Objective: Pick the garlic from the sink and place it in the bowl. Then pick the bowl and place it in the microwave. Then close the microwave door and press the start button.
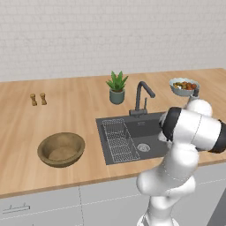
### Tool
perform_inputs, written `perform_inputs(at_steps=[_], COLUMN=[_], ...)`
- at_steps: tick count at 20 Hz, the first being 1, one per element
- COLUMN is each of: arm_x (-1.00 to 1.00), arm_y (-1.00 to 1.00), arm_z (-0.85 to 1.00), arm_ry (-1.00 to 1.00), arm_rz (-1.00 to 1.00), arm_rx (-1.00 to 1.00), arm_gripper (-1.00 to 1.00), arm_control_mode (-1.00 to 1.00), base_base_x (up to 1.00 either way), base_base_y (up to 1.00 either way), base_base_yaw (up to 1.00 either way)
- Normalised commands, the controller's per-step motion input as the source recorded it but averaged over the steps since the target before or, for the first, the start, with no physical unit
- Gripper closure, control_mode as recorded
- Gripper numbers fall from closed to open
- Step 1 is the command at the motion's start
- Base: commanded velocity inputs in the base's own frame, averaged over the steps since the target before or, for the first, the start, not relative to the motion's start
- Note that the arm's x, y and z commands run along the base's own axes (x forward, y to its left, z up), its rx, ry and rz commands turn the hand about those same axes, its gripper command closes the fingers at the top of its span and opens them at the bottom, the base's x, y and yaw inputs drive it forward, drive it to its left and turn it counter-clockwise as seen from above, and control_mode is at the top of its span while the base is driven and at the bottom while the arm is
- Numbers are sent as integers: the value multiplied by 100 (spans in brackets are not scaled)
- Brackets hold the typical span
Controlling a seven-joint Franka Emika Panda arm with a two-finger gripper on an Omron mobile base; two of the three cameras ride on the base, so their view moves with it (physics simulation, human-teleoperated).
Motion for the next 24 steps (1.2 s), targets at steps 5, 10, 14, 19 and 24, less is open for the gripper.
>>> perform_inputs(at_steps=[5,10,14,19,24], arm_x=[-66,-76,-68,-41,-38], arm_y=[-3,21,67,100,100], arm_z=[100,100,96,75,51], arm_ry=[-5,-5,0,0,4], arm_rz=[-3,-2,0,0,1], arm_rx=[6,1,0,0,0], arm_gripper=[100,100,100,100,100], arm_control_mode=[-100,-100,-100,-100,-100], base_base_x=[0,0,0,0,0], base_base_y=[0,0,0,0,0], base_base_yaw=[0,0,0,0,0])
